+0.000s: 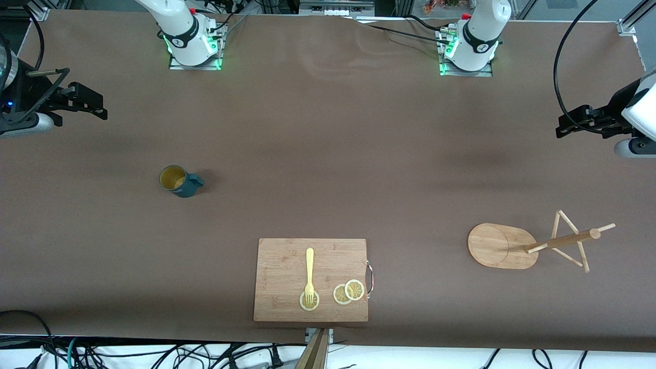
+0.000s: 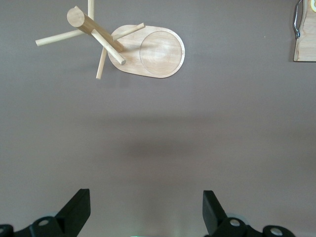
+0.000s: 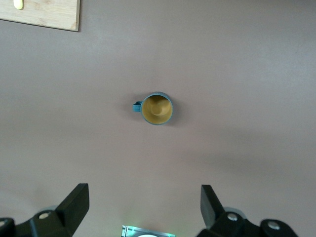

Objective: Pass cup and hang on rack

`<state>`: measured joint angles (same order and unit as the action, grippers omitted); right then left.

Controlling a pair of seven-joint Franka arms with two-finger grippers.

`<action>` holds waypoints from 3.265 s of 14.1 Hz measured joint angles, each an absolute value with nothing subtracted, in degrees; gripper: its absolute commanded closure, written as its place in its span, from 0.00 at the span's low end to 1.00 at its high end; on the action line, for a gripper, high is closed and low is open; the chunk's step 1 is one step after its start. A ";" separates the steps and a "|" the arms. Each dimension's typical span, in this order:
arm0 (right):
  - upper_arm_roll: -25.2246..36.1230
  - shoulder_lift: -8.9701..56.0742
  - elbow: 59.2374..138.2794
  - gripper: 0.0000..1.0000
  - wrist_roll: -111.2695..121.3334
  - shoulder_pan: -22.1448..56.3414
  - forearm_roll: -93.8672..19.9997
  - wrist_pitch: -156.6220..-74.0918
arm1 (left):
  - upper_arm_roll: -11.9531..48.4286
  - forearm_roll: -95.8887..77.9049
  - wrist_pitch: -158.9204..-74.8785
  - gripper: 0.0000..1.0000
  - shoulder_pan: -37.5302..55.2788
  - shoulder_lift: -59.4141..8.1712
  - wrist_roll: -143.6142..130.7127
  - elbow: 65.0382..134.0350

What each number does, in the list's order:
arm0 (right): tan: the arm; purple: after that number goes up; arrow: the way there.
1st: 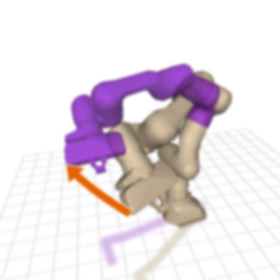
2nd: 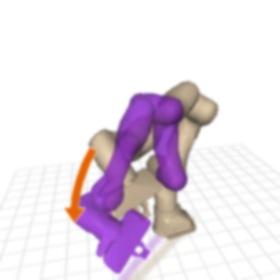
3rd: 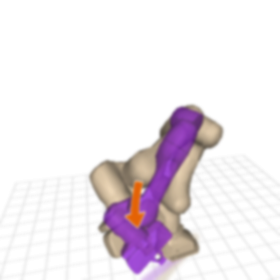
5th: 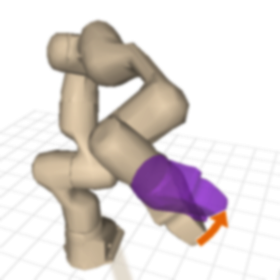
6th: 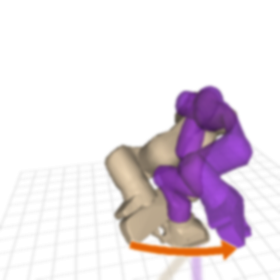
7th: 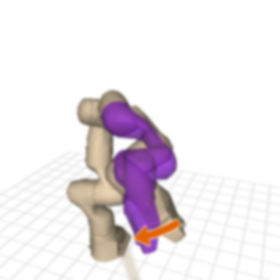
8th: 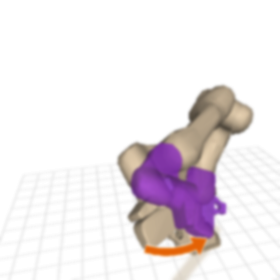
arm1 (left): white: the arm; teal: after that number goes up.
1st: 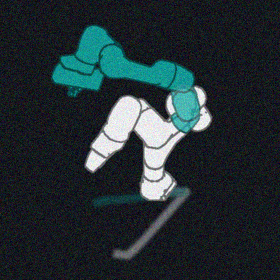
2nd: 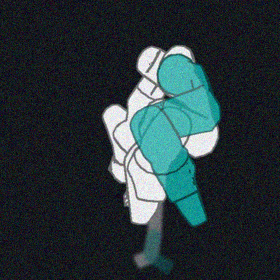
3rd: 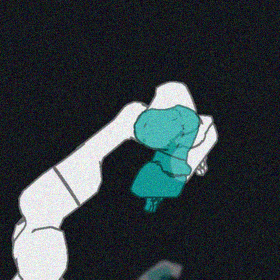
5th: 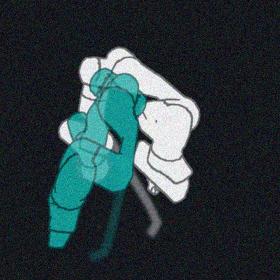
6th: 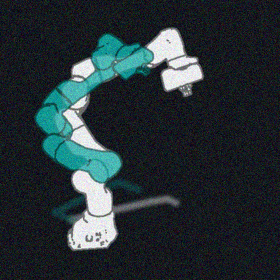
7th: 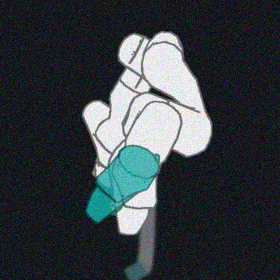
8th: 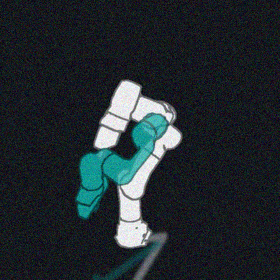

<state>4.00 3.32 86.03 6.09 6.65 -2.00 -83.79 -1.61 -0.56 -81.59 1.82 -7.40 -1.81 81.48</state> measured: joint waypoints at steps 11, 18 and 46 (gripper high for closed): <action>4.00 3.32 86.03 0.00 6.09 6.64 -2.00 -83.71 | -1.61 -0.56 -81.59 0.00 1.78 -7.41 -1.81 81.48; 4.00 3.32 86.03 0.00 6.09 6.64 -1.99 -83.71 | -1.61 -0.56 -81.59 0.00 1.78 -7.43 -1.81 81.48; 4.61 9.81 119.07 0.01 7.36 5.68 -0.66 -127.42 | -1.74 -0.56 -81.61 0.00 1.72 -8.78 -1.81 79.95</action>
<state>4.61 9.81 119.07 7.36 5.68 -0.66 -127.42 -1.74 -0.56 -81.61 1.72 -8.78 -1.81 79.95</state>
